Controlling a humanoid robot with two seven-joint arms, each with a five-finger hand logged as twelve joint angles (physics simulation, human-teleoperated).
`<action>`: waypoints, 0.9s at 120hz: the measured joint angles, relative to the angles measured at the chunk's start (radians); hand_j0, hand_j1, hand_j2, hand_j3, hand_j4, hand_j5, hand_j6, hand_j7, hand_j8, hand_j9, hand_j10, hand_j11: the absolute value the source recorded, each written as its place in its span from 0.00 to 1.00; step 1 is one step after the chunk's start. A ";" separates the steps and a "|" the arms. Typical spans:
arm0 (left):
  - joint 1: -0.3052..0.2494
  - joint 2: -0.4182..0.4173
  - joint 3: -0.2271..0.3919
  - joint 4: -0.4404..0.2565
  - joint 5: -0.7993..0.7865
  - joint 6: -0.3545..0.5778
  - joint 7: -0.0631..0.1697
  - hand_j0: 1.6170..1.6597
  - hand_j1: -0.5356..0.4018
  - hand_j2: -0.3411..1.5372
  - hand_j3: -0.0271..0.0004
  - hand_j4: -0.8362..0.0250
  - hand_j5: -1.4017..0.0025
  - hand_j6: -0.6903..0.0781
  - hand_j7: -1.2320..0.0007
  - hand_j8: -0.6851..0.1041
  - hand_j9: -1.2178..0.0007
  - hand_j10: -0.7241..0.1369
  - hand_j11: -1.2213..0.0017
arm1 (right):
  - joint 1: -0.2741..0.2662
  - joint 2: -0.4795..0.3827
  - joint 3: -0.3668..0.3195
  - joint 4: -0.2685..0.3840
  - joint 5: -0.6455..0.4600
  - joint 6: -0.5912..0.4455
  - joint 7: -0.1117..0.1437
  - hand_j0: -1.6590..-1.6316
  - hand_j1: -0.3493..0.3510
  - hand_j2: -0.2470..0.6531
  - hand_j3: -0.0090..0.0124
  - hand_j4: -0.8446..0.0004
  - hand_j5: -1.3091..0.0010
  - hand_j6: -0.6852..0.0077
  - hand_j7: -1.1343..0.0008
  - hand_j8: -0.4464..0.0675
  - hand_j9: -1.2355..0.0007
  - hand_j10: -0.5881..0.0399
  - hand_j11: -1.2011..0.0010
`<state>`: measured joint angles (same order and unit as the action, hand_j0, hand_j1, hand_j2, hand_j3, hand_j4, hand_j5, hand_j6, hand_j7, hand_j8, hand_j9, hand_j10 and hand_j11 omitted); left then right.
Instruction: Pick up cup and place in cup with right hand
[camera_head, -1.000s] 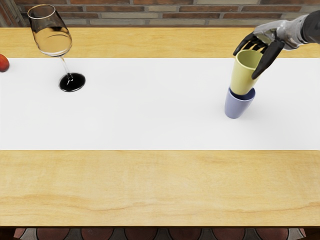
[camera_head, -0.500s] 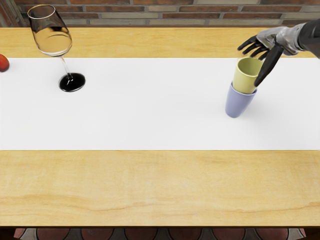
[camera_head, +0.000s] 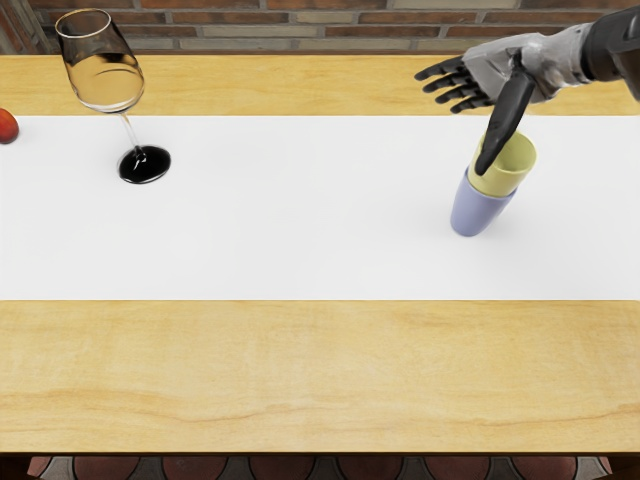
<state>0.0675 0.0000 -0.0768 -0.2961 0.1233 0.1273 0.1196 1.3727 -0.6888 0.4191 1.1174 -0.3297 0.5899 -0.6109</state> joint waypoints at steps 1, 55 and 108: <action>0.000 0.000 0.000 0.000 0.000 0.000 0.000 0.96 0.94 0.18 0.98 0.97 1.00 0.90 1.00 0.87 1.00 0.84 1.00 | 0.000 0.000 0.002 0.000 0.012 0.002 0.000 0.04 0.02 0.27 0.42 0.98 0.98 0.97 0.98 0.84 0.98 0.91 0.98; 0.000 0.000 0.000 0.000 0.000 0.000 0.000 0.96 0.94 0.18 0.98 0.97 1.00 0.90 1.00 0.87 1.00 0.84 1.00 | -0.265 -0.086 0.123 0.228 0.454 0.021 0.000 0.04 0.00 0.27 0.42 1.00 1.00 0.99 1.00 0.87 1.00 0.93 1.00; -0.002 0.000 0.003 -0.001 0.000 -0.002 0.000 0.96 0.94 0.18 0.98 0.97 1.00 0.90 1.00 0.87 1.00 0.84 1.00 | -0.710 -0.446 0.436 0.304 0.488 0.022 0.000 0.04 0.00 0.27 0.42 1.00 1.00 0.99 1.00 0.87 1.00 0.94 1.00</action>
<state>0.0660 0.0000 -0.0739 -0.2970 0.1231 0.1250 0.1196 0.6622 -1.1349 0.8556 1.4209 0.1584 0.6118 -0.6109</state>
